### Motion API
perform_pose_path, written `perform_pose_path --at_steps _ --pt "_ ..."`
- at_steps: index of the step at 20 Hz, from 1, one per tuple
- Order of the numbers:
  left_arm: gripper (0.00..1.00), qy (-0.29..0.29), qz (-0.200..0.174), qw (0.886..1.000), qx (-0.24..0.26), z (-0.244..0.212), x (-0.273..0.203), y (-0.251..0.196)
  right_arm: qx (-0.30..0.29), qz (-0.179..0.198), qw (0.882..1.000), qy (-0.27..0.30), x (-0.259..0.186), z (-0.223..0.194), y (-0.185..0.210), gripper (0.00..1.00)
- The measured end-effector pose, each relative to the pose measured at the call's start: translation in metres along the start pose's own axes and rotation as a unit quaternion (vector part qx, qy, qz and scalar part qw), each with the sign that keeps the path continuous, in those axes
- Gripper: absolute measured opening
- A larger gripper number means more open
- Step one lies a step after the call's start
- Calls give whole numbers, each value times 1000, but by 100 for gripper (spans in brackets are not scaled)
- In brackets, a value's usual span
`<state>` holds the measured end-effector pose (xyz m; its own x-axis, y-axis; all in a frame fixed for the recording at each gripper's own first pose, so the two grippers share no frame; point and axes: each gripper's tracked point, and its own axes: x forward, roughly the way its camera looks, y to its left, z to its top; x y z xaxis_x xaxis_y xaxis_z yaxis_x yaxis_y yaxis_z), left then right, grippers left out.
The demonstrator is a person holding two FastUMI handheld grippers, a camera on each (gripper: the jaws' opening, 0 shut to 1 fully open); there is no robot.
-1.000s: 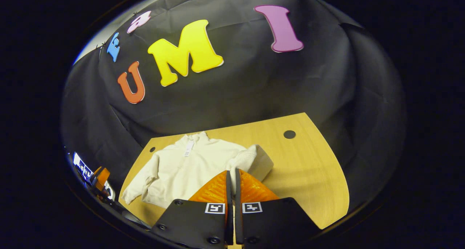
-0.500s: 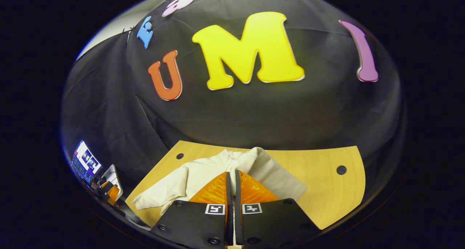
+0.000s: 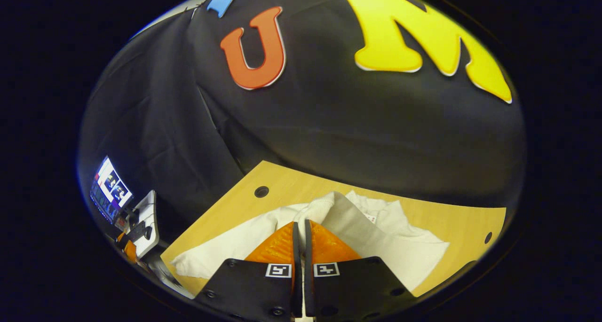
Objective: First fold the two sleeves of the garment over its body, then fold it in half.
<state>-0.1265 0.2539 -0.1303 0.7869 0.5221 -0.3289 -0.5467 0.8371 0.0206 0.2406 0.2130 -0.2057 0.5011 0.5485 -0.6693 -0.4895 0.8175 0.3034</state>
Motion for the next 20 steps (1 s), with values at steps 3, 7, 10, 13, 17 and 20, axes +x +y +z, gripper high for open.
perform_pose_path --at_steps 3,7,10,13,17,20 --pt "99 11 14 1000 -3 -7 2 18 -20 -13 999 28 65 -21 13 2" --pt "99 23 19 1000 -6 -21 6 27 -14 -37 998 57 134 -53 21 3" --pt "99 27 2 1000 9 -28 13 25 -17 -52 997 63 153 -67 19 2" --pt "99 27 -19 999 23 -34 19 18 6 -31 998 52 159 -67 36 8" --pt "99 24 -38 999 28 -32 21 11 32 -3 999 25 145 -53 54 26" --pt "99 18 -48 998 33 -30 20 6 26 0 1000 -3 116 -38 58 63"
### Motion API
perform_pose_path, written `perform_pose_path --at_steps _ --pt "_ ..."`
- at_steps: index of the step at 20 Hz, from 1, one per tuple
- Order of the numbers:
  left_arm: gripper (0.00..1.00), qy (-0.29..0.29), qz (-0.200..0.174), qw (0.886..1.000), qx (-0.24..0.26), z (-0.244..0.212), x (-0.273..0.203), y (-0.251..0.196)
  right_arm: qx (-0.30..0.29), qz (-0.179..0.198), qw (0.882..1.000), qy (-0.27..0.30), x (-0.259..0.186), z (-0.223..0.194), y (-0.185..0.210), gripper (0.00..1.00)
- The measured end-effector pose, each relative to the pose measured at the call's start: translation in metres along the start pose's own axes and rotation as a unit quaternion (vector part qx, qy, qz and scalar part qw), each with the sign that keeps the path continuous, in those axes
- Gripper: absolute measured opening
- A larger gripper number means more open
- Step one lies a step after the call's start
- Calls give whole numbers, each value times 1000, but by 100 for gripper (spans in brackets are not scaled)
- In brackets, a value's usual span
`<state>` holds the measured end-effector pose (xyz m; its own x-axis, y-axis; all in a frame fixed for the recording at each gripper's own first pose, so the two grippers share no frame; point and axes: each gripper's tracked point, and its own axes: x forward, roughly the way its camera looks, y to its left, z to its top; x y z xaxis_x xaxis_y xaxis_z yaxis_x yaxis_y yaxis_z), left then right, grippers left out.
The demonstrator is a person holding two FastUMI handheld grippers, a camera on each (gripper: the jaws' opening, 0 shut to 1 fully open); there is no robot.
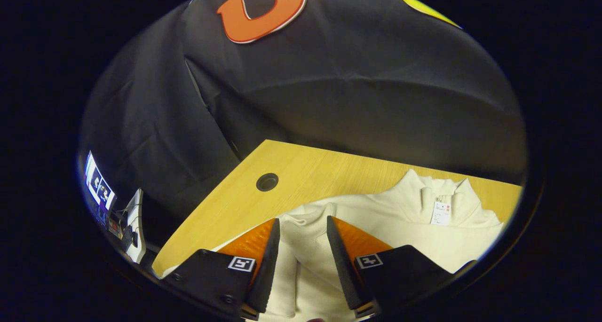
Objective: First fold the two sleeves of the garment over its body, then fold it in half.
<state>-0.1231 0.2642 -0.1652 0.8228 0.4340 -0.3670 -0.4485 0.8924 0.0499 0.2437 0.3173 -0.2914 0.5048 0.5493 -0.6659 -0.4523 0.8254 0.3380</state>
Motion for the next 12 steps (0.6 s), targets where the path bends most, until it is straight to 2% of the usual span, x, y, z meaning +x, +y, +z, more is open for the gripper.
perform_pose_path --at_steps 1,2,3,4,6,7,8,9,12 --pt "100 -1 -4 1000 3 0 0 -2 2 0 1000 -13 -13 4 -1 56" --pt "99 -2 -9 1000 6 -1 -1 -3 6 3 1000 -25 -28 9 1 58" --pt "99 -2 -14 1000 12 -2 -2 -5 11 3 999 -38 -44 12 1 64" --pt "99 -3 -19 1000 19 -3 -4 -7 13 2 999 -51 -62 15 0 76" --pt "99 -3 -34 999 30 -6 -8 -11 9 -8 997 -72 -100 17 -4 83" --pt "99 0 -43 999 31 -10 -9 -15 -4 -18 996 -83 -123 15 -8 77" --pt "99 2 -49 998 31 -14 -12 -15 -18 -24 995 -99 -145 17 -10 76" --pt "99 4 -51 998 35 -16 -15 -14 -29 -29 992 -116 -169 20 -9 83" --pt "99 12 -54 997 50 -27 -21 -7 -64 -44 982 -171 -241 29 -5 85"
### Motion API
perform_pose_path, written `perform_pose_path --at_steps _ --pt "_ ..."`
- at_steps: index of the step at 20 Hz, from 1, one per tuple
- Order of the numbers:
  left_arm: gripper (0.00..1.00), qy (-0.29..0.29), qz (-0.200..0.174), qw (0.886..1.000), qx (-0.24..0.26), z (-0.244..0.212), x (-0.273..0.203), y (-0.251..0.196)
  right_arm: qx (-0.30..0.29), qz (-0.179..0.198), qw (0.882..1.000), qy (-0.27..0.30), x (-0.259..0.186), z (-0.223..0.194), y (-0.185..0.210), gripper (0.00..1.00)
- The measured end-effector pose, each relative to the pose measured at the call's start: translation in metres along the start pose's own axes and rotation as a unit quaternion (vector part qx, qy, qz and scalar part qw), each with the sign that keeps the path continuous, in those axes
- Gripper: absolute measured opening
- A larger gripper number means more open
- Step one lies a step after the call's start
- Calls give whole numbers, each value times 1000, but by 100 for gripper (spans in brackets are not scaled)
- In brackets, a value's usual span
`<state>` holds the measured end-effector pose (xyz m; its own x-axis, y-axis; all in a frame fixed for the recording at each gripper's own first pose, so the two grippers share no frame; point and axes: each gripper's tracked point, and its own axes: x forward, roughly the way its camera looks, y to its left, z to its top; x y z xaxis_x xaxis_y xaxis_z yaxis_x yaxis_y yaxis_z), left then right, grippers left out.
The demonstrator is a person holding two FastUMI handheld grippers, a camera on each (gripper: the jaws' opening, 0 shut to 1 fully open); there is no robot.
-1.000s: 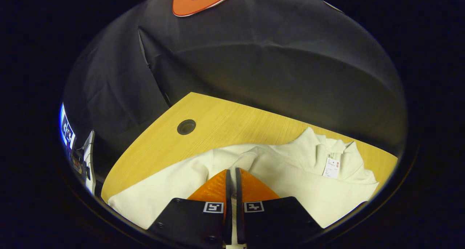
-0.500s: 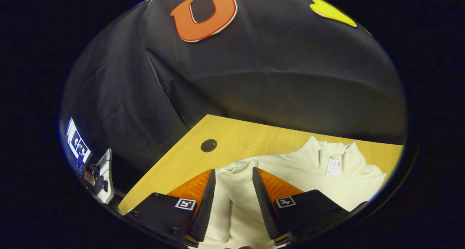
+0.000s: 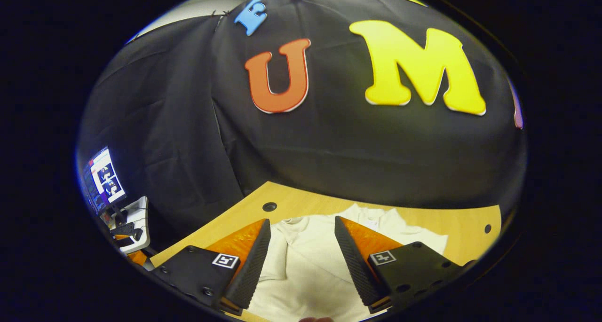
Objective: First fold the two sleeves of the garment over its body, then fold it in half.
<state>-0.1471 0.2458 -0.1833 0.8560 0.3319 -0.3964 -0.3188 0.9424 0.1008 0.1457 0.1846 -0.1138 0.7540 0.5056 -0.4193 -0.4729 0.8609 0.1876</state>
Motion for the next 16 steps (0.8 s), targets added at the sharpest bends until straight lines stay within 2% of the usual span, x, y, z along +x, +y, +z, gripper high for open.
perform_pose_path --at_steps 4,8,12,16 --pt "99 18 -16 999 21 -22 -2 2 -40 -17 997 -62 -82 30 11 86" --pt "99 35 -46 998 36 -43 1 -3 -53 -43 992 -106 -155 38 19 87" --pt "100 65 -73 994 45 -75 10 -2 -53 -47 993 -96 -193 19 30 84" --pt "100 109 -94 988 54 -116 21 5 -69 -53 993 -82 -208 7 34 87"
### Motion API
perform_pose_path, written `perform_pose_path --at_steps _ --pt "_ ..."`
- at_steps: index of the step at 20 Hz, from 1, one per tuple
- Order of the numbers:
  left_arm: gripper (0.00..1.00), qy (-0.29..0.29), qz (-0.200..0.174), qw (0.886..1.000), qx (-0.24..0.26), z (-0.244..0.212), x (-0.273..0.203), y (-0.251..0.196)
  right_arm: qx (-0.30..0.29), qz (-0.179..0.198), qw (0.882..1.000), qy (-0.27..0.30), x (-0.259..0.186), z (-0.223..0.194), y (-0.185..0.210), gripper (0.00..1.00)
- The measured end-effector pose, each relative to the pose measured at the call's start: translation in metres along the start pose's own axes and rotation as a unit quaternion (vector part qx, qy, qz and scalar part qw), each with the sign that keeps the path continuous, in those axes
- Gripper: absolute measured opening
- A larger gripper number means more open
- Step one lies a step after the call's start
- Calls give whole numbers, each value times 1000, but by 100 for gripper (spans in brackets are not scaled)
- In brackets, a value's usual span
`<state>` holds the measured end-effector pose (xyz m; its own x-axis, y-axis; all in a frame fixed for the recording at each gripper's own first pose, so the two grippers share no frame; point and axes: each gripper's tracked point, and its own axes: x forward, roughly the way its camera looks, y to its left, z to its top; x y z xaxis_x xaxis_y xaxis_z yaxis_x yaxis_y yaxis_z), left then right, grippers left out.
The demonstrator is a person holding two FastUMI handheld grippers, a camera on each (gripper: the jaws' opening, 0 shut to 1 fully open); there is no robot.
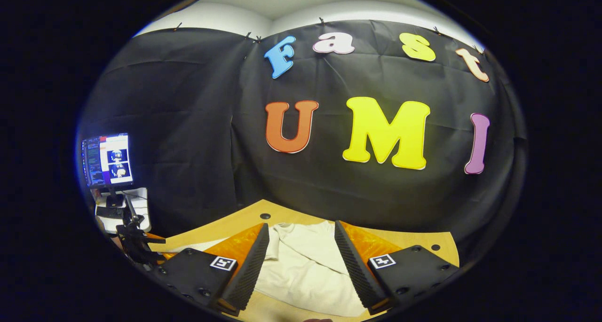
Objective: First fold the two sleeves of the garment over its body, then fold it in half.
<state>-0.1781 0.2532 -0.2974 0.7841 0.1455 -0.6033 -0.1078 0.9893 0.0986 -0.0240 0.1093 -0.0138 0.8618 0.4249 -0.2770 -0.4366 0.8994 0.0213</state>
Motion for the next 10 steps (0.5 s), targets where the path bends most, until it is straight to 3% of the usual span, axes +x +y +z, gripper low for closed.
perform_pose_path --at_steps 5,10 --pt "100 38 -26 999 -19 -30 22 9 8 -2 999 33 4 -16 3 86" --pt "98 54 -58 996 -44 -45 34 7 -14 26 999 43 14 -14 34 84"
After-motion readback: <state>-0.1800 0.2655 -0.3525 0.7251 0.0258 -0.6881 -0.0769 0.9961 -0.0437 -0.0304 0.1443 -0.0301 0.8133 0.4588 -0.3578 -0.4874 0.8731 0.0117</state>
